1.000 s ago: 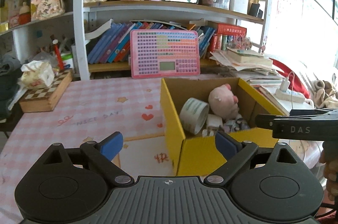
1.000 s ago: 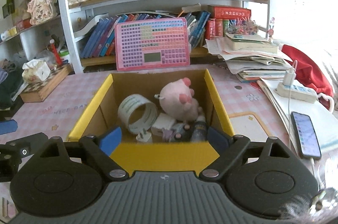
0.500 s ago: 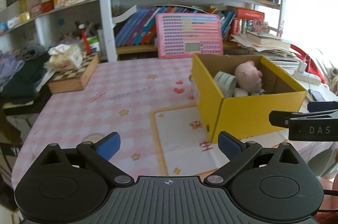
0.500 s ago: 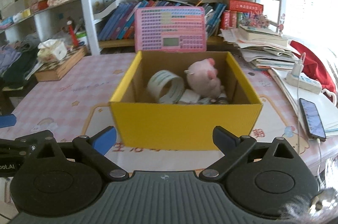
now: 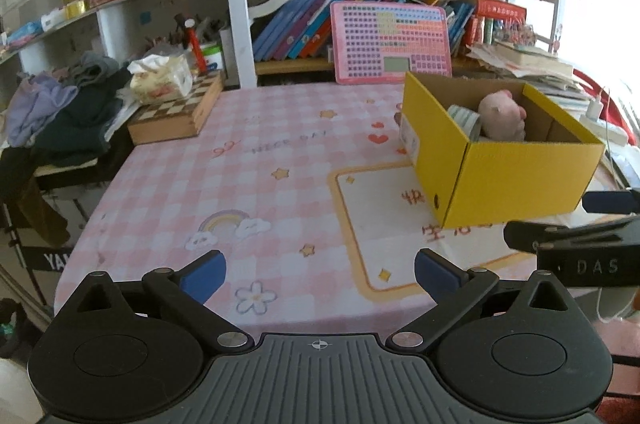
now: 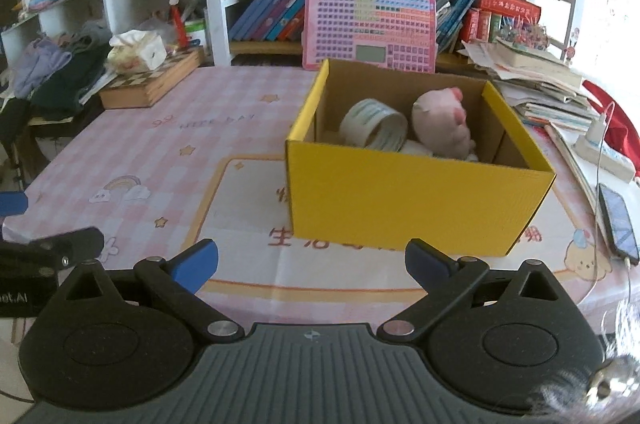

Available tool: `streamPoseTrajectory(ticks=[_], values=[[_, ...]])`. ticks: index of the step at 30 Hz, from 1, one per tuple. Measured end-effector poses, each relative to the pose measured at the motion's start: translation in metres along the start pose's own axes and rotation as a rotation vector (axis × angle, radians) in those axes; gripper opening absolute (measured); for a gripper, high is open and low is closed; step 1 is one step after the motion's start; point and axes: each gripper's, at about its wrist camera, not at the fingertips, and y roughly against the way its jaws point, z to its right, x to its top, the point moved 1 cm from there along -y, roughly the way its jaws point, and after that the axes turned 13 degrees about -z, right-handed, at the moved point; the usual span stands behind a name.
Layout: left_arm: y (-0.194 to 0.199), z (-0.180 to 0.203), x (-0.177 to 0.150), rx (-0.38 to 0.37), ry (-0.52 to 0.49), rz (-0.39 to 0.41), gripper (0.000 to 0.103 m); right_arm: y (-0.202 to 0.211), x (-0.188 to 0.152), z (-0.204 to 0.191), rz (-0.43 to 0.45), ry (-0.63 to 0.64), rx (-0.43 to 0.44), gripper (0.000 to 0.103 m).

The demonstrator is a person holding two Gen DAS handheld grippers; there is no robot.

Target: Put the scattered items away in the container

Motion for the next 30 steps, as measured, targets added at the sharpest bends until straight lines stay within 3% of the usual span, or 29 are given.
streamPoseTrajectory(ticks=[11,30], values=[[0.008,-0.021,-0.012,0.019,0.047,0.002,0.103,-0.004,-0.003,-0.021,-0.026,0.021,0.038,0.103],[-0.001,-0.016,-0.015,-0.013,0.034,-0.057,0.103,-0.010,-0.008,-0.020,-0.077,0.011,0.036,0.103]])
